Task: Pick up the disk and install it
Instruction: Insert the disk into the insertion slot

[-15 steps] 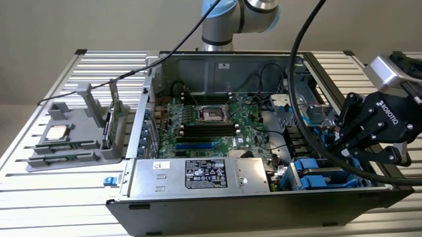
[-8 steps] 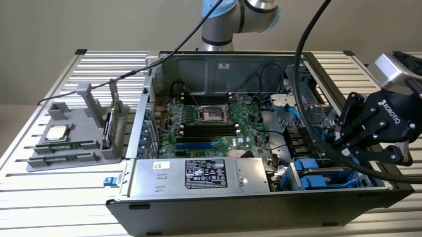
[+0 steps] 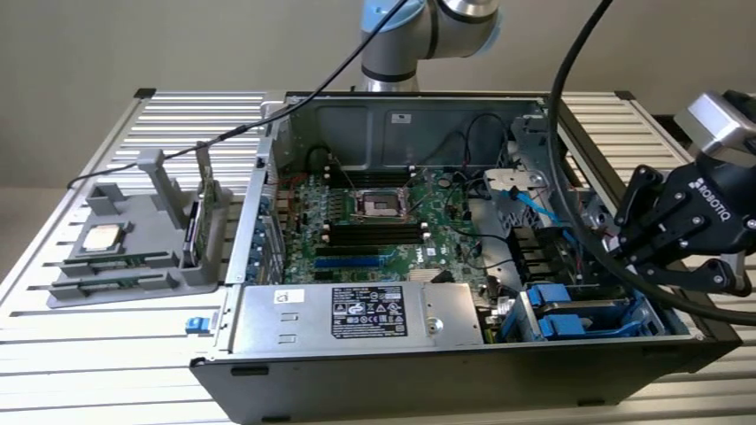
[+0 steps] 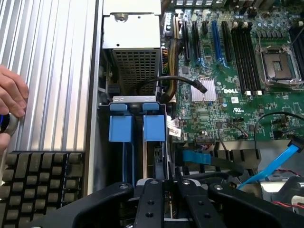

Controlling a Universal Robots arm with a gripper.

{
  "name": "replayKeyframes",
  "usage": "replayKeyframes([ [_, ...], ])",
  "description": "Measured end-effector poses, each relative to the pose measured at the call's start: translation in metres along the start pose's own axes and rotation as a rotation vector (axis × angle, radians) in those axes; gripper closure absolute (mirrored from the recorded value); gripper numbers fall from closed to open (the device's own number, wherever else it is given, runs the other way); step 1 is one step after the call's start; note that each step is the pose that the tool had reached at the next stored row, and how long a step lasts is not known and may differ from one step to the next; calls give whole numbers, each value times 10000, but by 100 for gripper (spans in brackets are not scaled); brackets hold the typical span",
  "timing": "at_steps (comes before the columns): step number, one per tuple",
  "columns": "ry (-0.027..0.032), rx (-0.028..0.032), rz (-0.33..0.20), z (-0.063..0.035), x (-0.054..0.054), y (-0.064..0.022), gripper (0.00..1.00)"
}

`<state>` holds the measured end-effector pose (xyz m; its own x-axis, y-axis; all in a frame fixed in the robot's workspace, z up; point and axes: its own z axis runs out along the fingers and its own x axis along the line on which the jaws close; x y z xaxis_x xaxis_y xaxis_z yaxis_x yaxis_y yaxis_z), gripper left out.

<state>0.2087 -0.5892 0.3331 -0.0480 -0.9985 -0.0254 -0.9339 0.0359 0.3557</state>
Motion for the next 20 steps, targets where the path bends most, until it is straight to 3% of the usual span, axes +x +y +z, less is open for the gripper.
replayKeyframes([
  [4, 46, -75, 63, 20, 0, -14, 83],
  [9, 159, -341, 176, 31, -4, -17, 83],
  [10, 183, -371, 194, 33, -6, -18, 83],
  [15, 261, -416, 237, 43, -28, -32, 83],
  [20, 299, -416, 252, 46, -74, -34, 83],
])
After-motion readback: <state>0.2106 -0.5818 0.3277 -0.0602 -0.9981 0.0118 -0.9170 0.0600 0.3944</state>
